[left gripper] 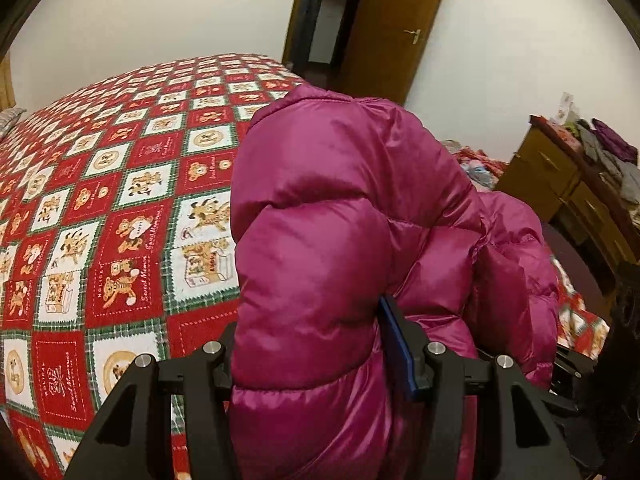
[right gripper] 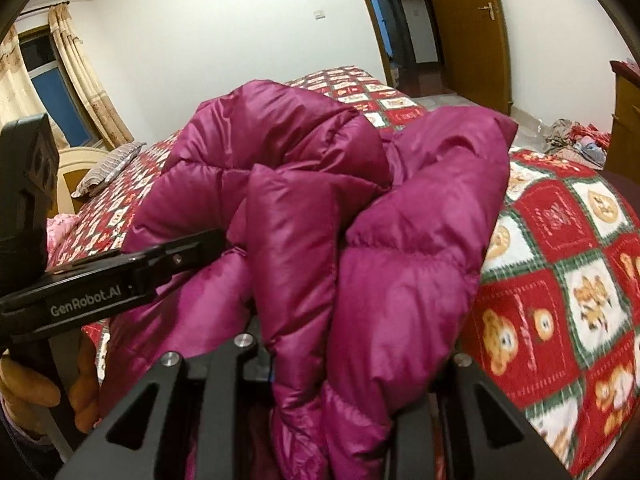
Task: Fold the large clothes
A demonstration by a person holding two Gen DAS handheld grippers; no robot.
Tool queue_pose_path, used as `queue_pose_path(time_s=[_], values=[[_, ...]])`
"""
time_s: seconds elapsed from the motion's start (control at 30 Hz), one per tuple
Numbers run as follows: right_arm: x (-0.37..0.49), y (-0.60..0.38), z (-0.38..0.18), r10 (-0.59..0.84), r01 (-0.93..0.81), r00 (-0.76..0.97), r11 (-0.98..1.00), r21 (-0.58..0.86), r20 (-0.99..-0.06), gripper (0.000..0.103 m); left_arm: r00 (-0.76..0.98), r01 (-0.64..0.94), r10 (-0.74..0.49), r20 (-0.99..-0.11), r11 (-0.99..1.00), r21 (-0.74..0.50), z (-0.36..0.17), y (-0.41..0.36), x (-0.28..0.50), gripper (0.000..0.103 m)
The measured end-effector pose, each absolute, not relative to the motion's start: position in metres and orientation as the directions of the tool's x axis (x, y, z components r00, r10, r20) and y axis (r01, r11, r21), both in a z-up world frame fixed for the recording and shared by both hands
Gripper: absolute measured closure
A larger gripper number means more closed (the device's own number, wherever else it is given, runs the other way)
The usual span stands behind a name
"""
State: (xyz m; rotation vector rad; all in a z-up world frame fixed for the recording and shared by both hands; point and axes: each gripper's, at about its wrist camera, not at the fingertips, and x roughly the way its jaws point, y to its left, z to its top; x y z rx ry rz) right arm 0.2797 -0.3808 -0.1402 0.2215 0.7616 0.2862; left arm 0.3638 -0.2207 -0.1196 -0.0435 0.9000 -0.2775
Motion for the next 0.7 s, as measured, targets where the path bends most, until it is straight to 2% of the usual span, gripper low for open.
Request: queue_pose_path(time_s=[0.47,0.6,0.7], values=[[0.313,-0.384,-0.164,0.388,-0.204,0.631,0.919,0.338,-0.672,0.073,0.574,0.140,-0.149,-0.805,0.987,-0.082,-0.150,-0.220,0.397,0.046],[0.316,-0.389,-0.172,0.403,-0.185,0.620,0.909,0.374,-0.673,0.073,0.573,0.119,-0.129,-0.809,0.990,-0.073,-0.162,-0.217,0.402,0.041],[0.317,-0.384,-0.170,0.379,-0.178,0.622,0.921,0.348,-0.685,0.072,0.580,0.118,-0.122,-0.805,0.991,-0.065,-0.167,-0.216,0.403,0.035]])
